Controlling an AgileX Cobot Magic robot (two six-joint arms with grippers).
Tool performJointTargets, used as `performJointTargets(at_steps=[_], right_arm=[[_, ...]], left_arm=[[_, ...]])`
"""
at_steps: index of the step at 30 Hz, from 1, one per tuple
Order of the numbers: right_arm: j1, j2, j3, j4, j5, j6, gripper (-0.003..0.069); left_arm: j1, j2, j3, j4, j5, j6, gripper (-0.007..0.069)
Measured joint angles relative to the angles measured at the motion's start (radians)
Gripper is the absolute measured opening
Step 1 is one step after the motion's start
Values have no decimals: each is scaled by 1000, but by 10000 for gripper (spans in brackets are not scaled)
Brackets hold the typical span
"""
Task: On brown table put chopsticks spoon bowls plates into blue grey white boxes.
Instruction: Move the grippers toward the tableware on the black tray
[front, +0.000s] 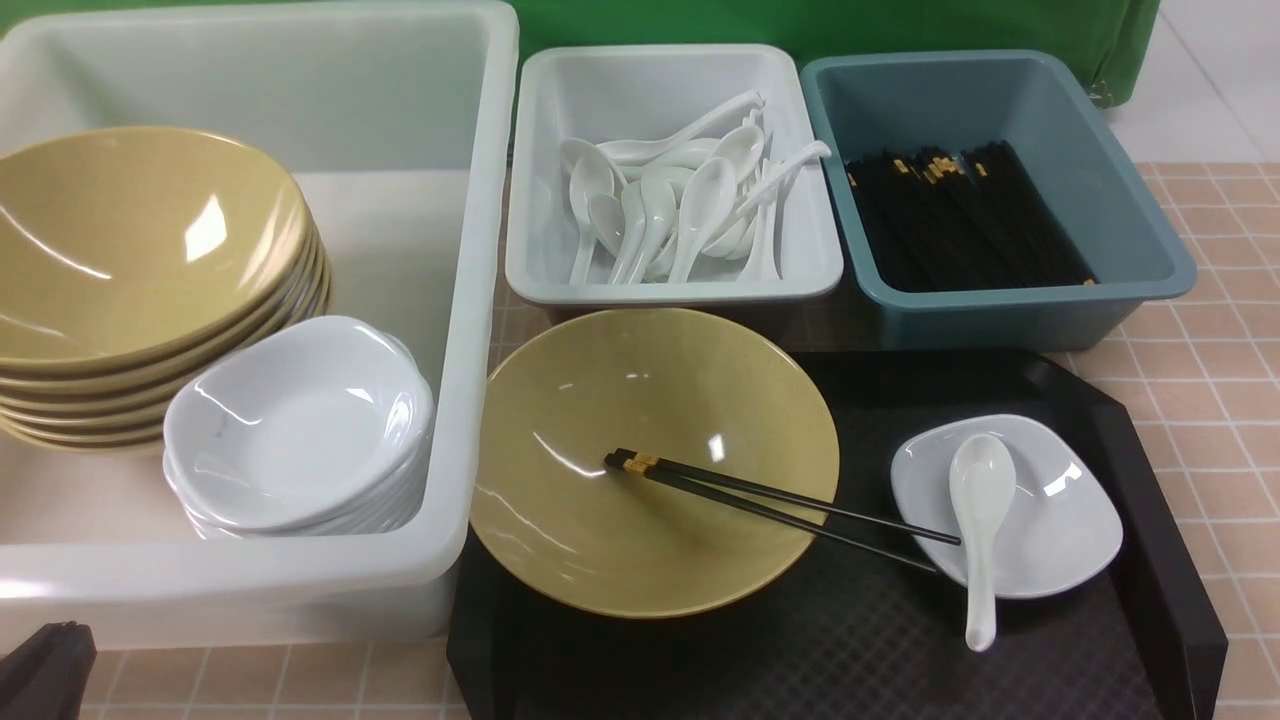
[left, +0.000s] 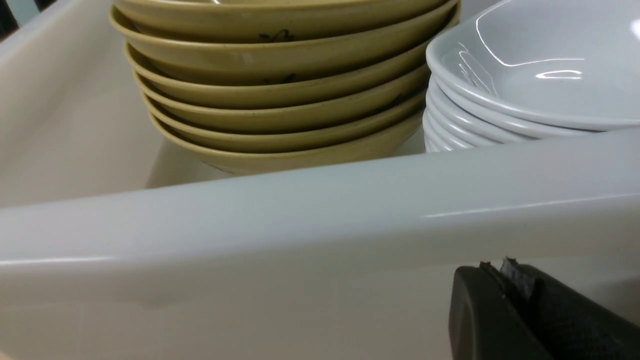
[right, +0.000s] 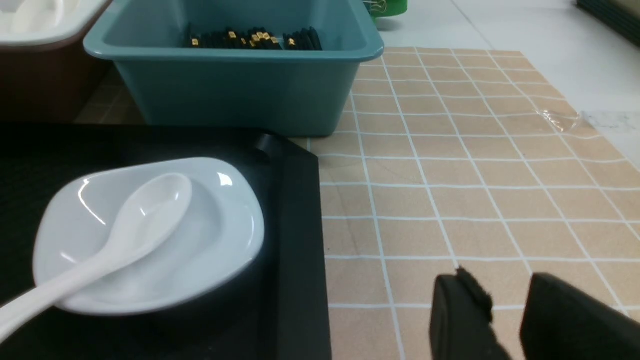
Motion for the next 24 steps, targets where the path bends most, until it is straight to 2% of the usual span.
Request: performJointTargets(at_steps=[24], right_arm=[[0, -1, 0, 0, 0, 44, 237]], left_arm=[[0, 0, 0, -1, 0, 0, 1]])
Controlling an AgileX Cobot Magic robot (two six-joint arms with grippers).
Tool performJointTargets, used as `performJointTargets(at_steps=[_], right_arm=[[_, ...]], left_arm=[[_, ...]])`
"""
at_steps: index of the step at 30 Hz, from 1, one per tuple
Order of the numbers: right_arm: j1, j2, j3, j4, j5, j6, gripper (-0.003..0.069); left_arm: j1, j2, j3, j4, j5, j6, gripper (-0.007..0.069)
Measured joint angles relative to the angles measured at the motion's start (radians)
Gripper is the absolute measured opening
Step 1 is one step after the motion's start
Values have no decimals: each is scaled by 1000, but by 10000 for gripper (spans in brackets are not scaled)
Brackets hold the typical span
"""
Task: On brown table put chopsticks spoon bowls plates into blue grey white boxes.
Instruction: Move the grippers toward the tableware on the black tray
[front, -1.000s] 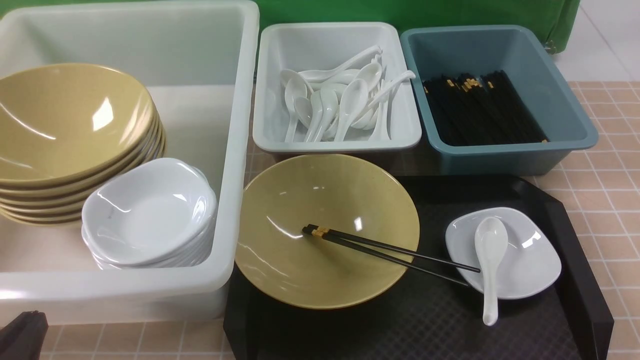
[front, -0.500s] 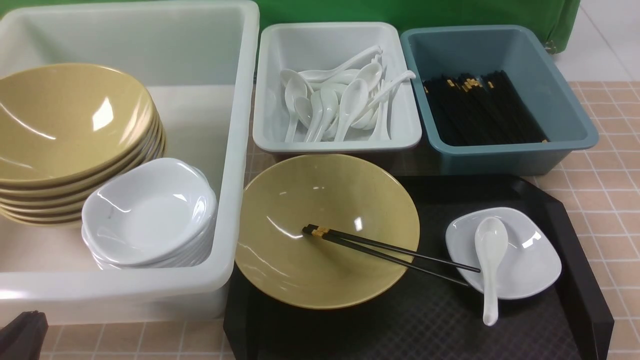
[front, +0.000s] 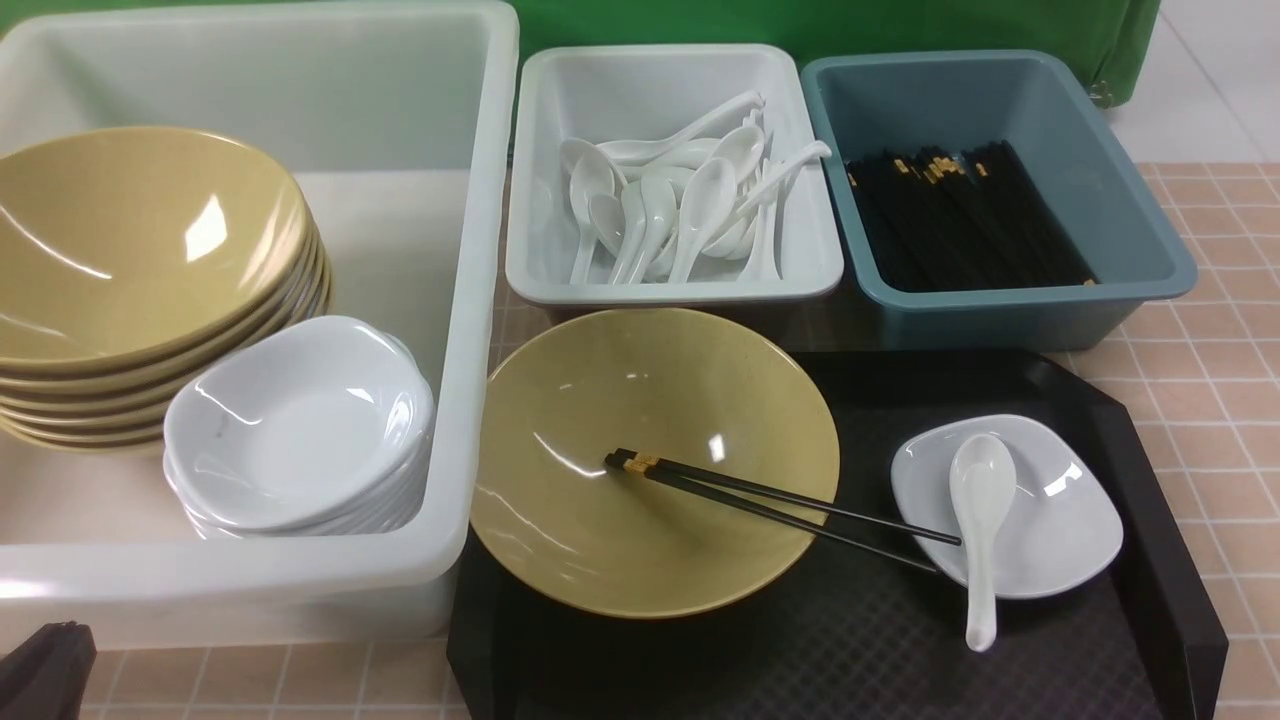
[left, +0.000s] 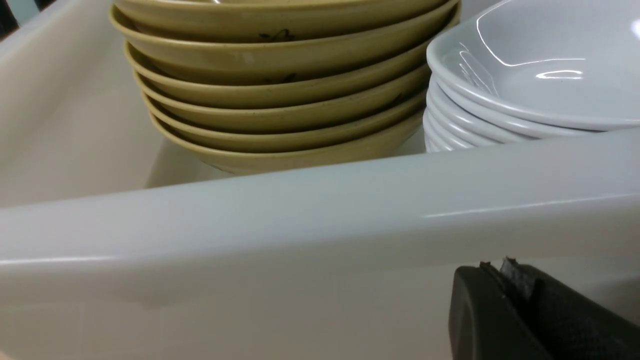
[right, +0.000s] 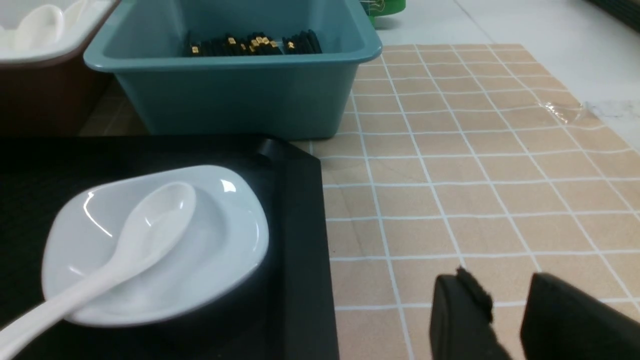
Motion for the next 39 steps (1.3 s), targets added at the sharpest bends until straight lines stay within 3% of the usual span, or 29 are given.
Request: performJointTargets(at_steps=[10, 14, 16, 17, 19, 20, 21, 22, 24, 27, 31, 36, 37, 39], right_arm=[[0, 0, 0, 0, 0, 6, 237], [0, 0, 0, 0, 0, 28, 237], [0, 0, 0, 0, 0, 106, 237], [0, 0, 0, 0, 0, 114, 237], [0, 0, 0, 27, -1, 281, 237], [0, 0, 0, 37, -1, 317, 237], [0, 0, 0, 82, -7, 483, 237], [0, 0, 0, 114, -8, 572, 237], [0, 0, 1, 153, -14, 785, 237], [0, 0, 1, 166, -16, 903, 237], [0, 0, 1, 164, -14, 858, 237], [13, 0, -6, 208, 13, 739, 237], [40, 0, -39, 266, 59, 584, 235], [87, 4, -129, 315, 101, 371, 220]], left_arm=[[0, 0, 0, -16, -6, -3, 1], [0, 0, 0, -136, -38, -26, 1], [0, 0, 0, -348, -75, -87, 1], [0, 0, 0, -368, -76, -95, 1], [0, 0, 0, -703, -93, -235, 1], [0, 0, 0, -703, -94, -235, 1], [0, 0, 0, -892, -101, -309, 1], [0, 0, 0, -986, -109, -336, 1], [0, 0, 0, -1105, -124, -350, 1], [0, 0, 0, -1140, -137, -317, 1], [0, 0, 0, -1151, -137, -286, 1], [0, 0, -76, -1101, -6, -108, 1], [0, 0, -177, -1034, 76, 4, 1], [0, 28, -305, -912, 202, 69, 1]])
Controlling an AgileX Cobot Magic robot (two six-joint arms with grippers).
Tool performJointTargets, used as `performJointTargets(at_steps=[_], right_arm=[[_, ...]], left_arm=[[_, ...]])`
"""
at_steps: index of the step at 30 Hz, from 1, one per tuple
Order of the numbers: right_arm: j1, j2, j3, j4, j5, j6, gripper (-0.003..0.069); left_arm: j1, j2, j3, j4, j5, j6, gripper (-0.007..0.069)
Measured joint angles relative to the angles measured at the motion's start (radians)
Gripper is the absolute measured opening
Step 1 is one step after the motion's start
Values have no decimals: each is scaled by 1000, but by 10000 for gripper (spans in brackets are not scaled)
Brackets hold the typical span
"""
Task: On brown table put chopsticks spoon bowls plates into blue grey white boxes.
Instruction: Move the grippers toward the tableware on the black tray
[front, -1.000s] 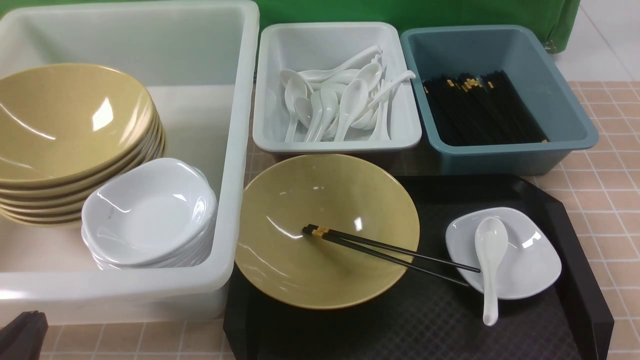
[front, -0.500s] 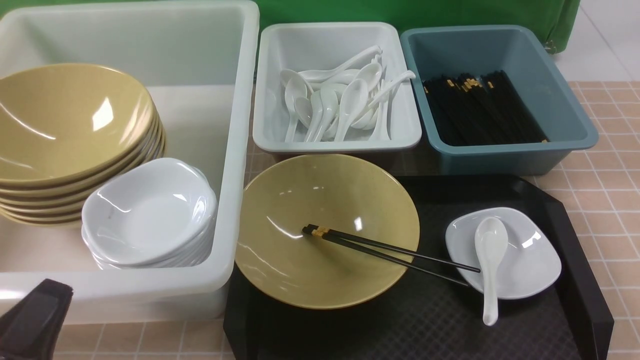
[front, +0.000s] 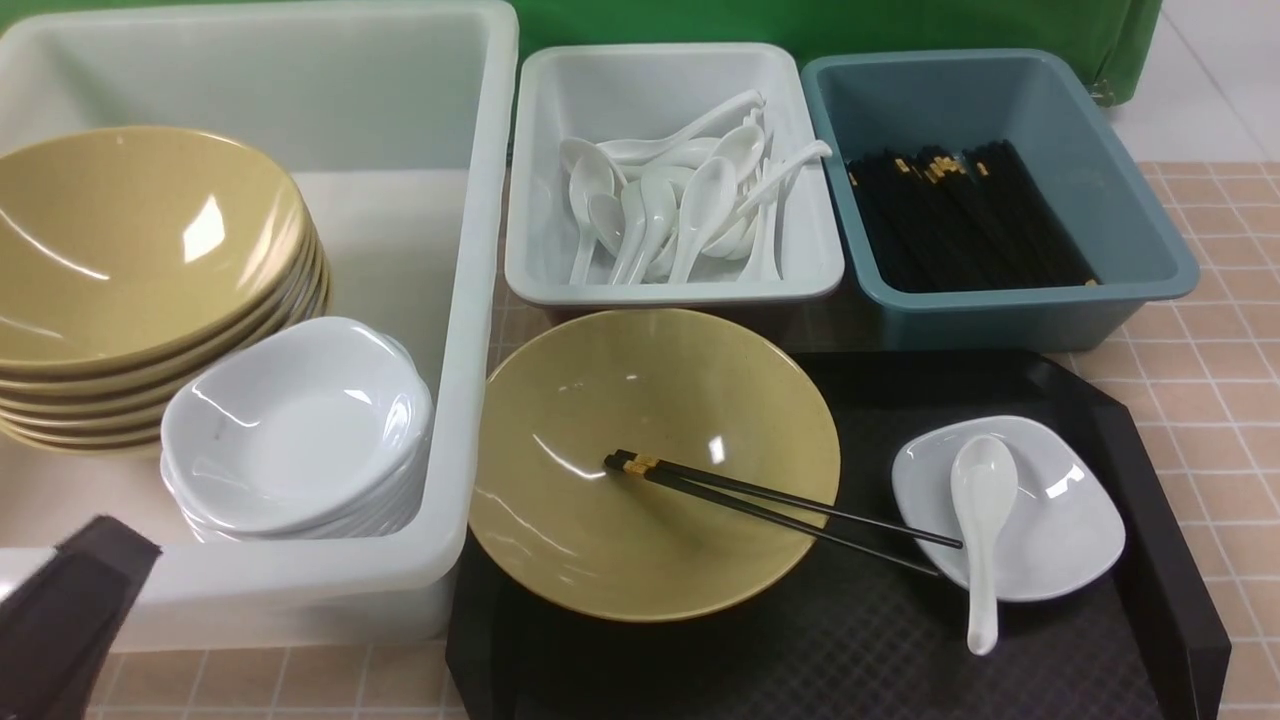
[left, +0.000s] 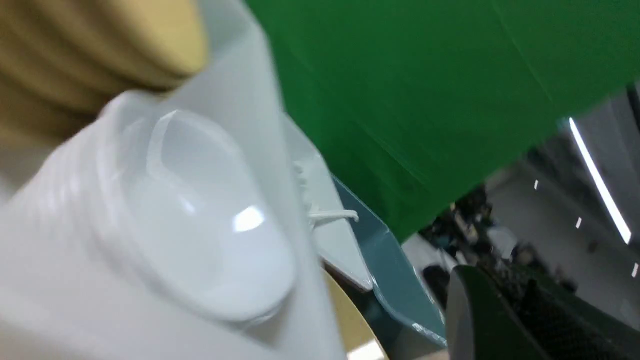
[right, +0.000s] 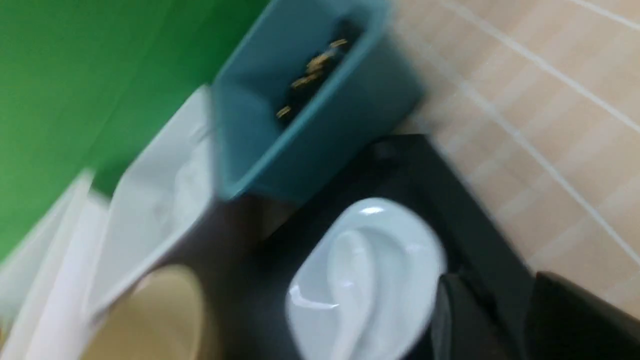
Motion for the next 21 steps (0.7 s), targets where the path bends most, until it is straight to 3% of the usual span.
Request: performJointTargets(at_steps=[2, 3, 6, 8, 10, 15, 21], right_arm=[[31, 29, -70, 17, 25, -129, 199], [68, 91, -158, 21, 62, -233, 162], [143, 302, -361, 20, 174, -466, 64], [169, 398, -449, 19, 235, -559, 43], [211, 614, -648, 19, 474, -749, 36], [250, 892, -885, 8, 774, -954, 36], [382, 1094, -1035, -7, 820, -1012, 36]], left_arm=[[0, 50, -75, 80, 62, 3, 1], [0, 137, -160, 225, 155, -3, 1], [0, 365, -337, 489, 389, -18, 1], [0, 452, -393, 561, 489, -20, 1], [-16, 608, -533, 707, 670, -24, 1], [-126, 718, -618, 720, 721, -23, 1], [-272, 733, -620, 651, 674, 14, 1]])
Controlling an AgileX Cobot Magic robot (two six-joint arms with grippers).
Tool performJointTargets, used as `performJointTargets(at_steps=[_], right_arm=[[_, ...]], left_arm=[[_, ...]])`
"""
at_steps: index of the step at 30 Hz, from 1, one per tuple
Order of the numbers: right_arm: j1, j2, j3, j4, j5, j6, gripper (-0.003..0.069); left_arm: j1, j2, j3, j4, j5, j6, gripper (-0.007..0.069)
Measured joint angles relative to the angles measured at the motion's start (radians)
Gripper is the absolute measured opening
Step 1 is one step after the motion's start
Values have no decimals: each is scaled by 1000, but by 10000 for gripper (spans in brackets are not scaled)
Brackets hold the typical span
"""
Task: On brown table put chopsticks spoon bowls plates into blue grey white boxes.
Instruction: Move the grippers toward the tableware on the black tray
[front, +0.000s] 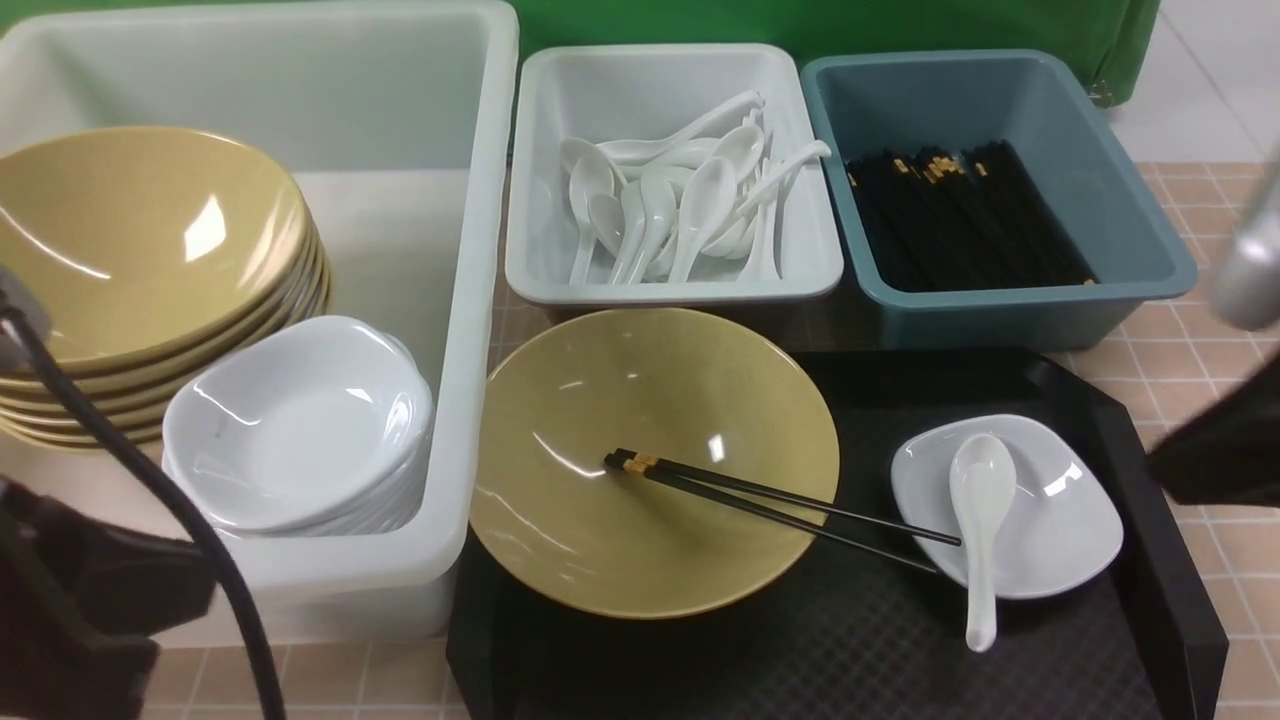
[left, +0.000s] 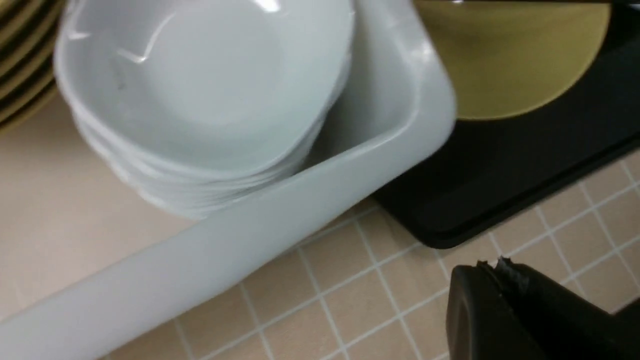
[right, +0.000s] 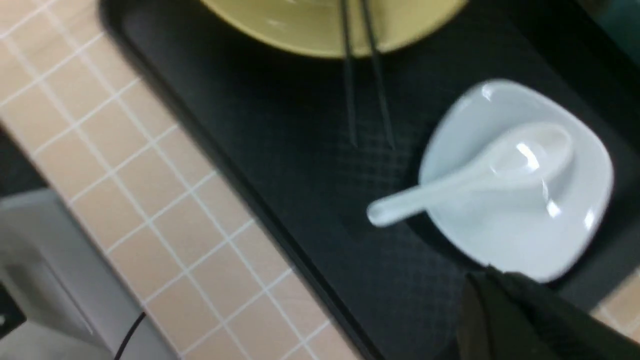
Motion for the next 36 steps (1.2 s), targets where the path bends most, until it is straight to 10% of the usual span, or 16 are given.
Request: performJointTargets(at_steps=[14, 27, 36], right_arm=[[310, 566, -419, -232, -1, 115, 92], [352, 900, -606, -253, -9, 182, 580], [352, 968, -608, -252, -15, 192, 533]], left_arm=[[-254, 139, 17, -99, -231, 69, 1], [-259, 149, 61, -59, -222, 70, 1], [-259, 149, 109, -37, -236, 73, 1]])
